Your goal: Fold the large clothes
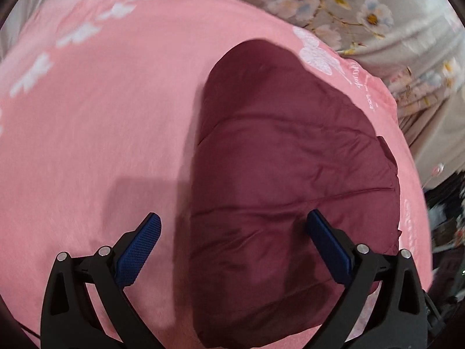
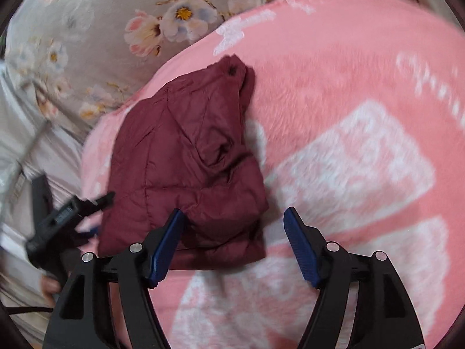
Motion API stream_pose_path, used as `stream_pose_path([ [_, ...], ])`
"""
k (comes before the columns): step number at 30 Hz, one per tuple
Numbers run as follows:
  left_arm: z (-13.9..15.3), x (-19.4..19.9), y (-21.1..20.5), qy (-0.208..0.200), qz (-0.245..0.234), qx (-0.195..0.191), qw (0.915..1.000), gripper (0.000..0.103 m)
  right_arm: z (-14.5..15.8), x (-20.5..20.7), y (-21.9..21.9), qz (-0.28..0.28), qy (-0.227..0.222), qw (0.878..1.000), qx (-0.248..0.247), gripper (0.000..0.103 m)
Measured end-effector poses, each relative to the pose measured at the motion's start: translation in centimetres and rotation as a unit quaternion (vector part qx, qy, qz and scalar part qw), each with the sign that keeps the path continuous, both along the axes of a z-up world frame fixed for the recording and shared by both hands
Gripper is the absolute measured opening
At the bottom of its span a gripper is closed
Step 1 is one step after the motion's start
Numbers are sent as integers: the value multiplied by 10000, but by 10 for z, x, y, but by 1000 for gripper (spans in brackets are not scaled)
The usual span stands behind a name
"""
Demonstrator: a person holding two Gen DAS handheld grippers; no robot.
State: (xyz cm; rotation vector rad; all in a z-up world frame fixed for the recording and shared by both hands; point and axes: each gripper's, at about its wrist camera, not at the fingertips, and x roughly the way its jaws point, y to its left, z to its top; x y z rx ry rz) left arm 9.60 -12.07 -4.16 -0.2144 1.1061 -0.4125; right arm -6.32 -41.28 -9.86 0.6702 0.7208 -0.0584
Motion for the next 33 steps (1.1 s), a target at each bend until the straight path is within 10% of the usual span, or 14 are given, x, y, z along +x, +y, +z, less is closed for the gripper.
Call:
stream_pose_path([
  [3,-10,4,12,262,116,-372,9989,98,-1,2,6,12,-233,9995,230,68],
  [7,-8,2,9,277,-12,-295,9992,98,4,-4,13,-120,-476,9981,376,30],
  [11,-6,0,10,391,-241,-381,9982,94,8,-13,16,14,-398,9985,378,24],
  [15,-12,11,18,519,-102,-604,9968,94,3,-8,5,-318,-145,9990,296,65],
  [26,-15,51,-12,463,-191,-713,9962,98,-3,52,2,25,-357,9947,967,80],
  [31,6,45,-25,165,-396,-528,9977,69,4,60,11,240,-533,9927,1056,29],
  [33,18,38,-23,-42,-496,-493,9975,53,17,51,15,246,-651,9940,849,24],
])
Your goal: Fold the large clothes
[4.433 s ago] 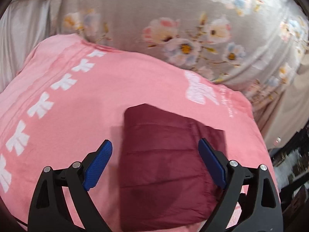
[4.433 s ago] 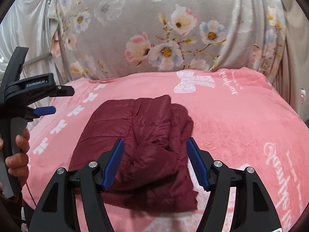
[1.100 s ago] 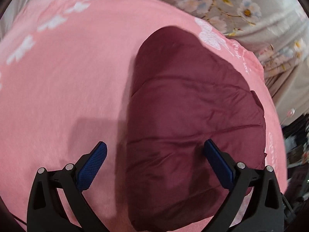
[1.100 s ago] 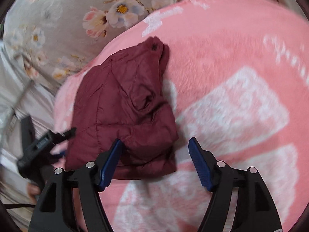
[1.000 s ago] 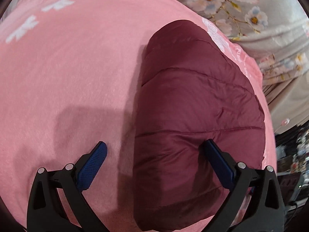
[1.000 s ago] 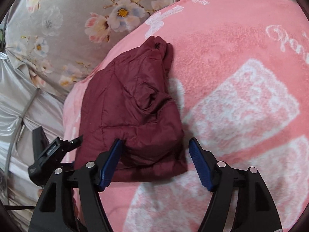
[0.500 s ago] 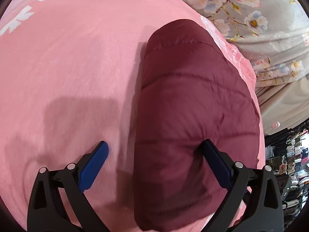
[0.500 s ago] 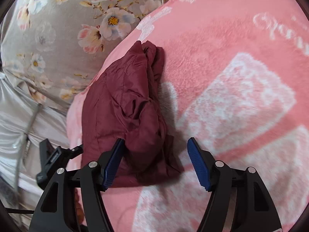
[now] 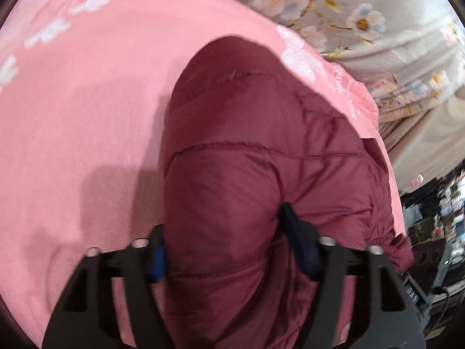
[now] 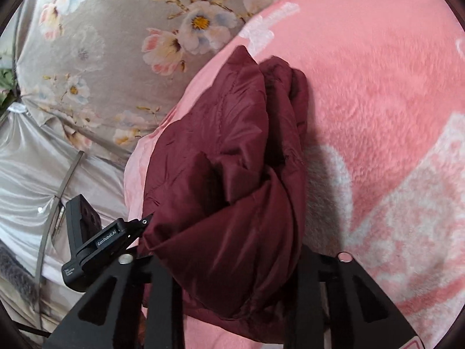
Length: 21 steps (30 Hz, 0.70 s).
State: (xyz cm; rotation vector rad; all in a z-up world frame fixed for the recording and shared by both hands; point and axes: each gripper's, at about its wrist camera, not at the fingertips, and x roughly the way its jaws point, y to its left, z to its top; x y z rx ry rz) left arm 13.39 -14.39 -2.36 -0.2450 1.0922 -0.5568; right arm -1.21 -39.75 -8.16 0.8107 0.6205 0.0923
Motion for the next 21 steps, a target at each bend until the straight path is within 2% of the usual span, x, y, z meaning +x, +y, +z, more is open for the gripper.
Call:
stream_pose_path([
  [3,24,-13,5,-254,-186,-142,9994,42,20,-14,10,-59,-223,9994,-273,21],
  [10,87,-48,16,-1099,-428,-151,9929,40,72,-46,43,-207,-834,9905,-1074,21],
  [16,135,-64,33,-1749,-471,-307,9830,40,117,-66,71,-254,-1398,9747,-1728,21],
  [21,170,-71,52,-2245,-411,-345,9730,40,150,-67,101,-246,-1831,9567,-2248,21],
])
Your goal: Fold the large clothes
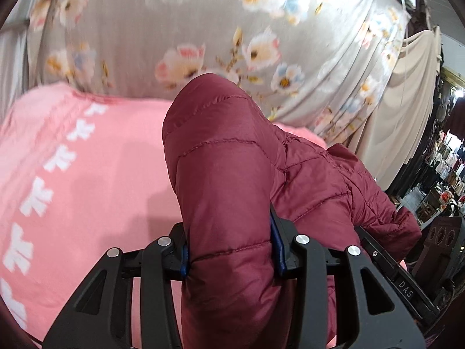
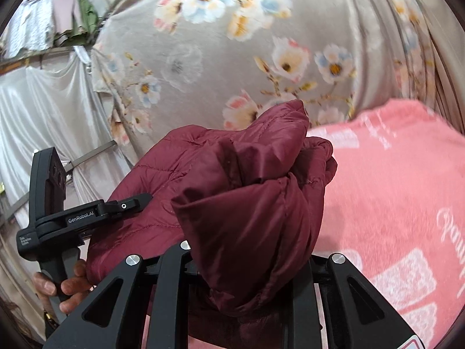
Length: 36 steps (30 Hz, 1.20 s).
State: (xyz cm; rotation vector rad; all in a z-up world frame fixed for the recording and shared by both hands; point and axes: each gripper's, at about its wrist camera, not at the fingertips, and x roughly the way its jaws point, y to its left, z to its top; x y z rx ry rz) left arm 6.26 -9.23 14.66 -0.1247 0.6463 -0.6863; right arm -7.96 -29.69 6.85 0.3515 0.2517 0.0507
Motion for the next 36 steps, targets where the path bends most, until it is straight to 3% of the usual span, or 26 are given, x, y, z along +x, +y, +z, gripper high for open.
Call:
stream_pose_path([
  [16,69,20,60,-1139,361,18,9928,40,67,46,71,124,-796,9924,-934,21],
  [27,90,39,80,-1672,565,9,9843,40,93,77,99,106,-1080,9867,-1212,21],
  [36,100,55,101,-1978,621,-309,9778,40,108,93,118,123,-1356,9785,-1547,21],
])
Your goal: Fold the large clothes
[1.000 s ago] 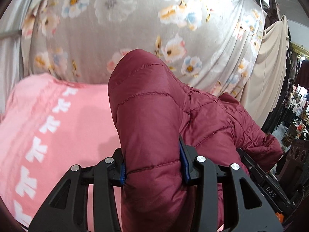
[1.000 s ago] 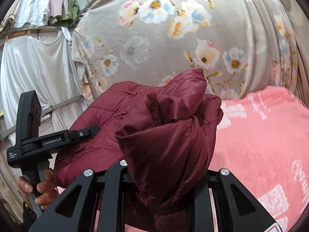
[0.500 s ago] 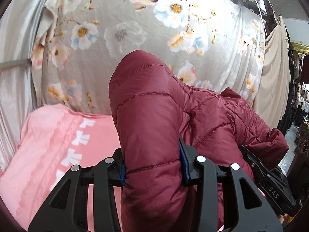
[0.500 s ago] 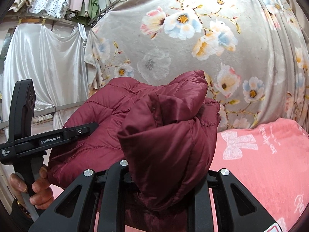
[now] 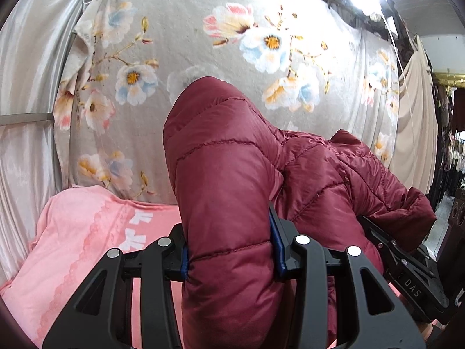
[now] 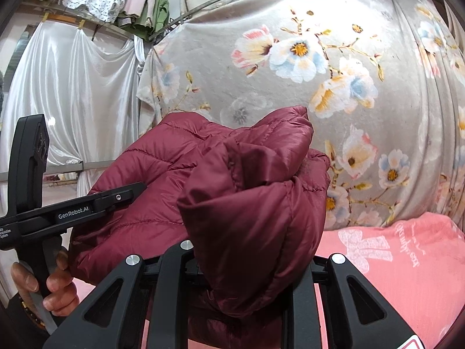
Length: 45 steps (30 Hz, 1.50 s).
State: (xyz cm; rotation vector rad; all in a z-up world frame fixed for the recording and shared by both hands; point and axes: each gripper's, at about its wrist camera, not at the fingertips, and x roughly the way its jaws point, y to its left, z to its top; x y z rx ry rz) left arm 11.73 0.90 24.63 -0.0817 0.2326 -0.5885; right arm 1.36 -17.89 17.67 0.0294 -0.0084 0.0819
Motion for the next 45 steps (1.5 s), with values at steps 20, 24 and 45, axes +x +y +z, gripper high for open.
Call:
stream_pose_path([
  [20,-75,114,-10,85,-50,11,10000,41,-61,115,-12,-153,197,9997,40,21],
  [24,-102,139,-19,306,-66,56,9995,41,-82,138,-18,-223,402,9989,103,21],
  [45,-231,226,-53,1422,-12,345,9892,41,-190,228,-48,-473,1545,9863,344,21],
])
